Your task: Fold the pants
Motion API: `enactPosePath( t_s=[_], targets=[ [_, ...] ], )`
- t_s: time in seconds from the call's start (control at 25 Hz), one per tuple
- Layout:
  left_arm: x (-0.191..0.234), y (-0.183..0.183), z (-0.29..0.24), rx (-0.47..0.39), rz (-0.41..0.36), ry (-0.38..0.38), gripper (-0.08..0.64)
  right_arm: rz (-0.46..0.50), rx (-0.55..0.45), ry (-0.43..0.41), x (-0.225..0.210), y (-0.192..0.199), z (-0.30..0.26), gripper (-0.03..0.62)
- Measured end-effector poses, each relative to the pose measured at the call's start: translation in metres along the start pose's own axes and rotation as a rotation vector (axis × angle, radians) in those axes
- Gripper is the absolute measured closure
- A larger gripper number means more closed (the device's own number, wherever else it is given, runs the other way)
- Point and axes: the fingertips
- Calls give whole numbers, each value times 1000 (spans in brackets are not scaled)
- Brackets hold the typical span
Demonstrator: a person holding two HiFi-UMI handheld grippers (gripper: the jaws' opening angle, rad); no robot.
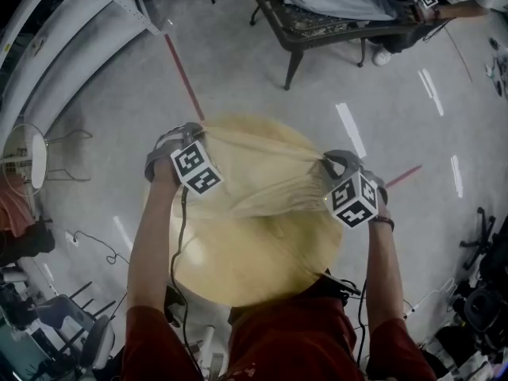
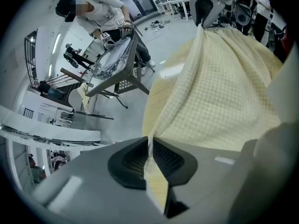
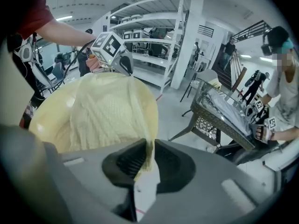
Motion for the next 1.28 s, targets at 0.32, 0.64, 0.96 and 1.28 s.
enactPosePath(
  t_s=[0.32,0.64,0.96,1.28],
  targets=[
    [7,4,-12,27,17,-55,430,-18,-16,57,-8,-3,-1,492],
    [17,5,7,24,60,-98,376,-22,-53,105,-15,-4,8,479],
    [19,-4,57,-59,126,-176,376,-14,-103,146,-4,-17,35,474],
    [-15,-26,118,-227,433,-271,376,-52,-238,178,28,-30,80,474]
  ],
)
Point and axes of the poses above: the fingertips, and each gripper's own axes: z backward along the fingers, x to its left, y out of its underside, and after that the axes turned 12 degrees about -z, right-handed
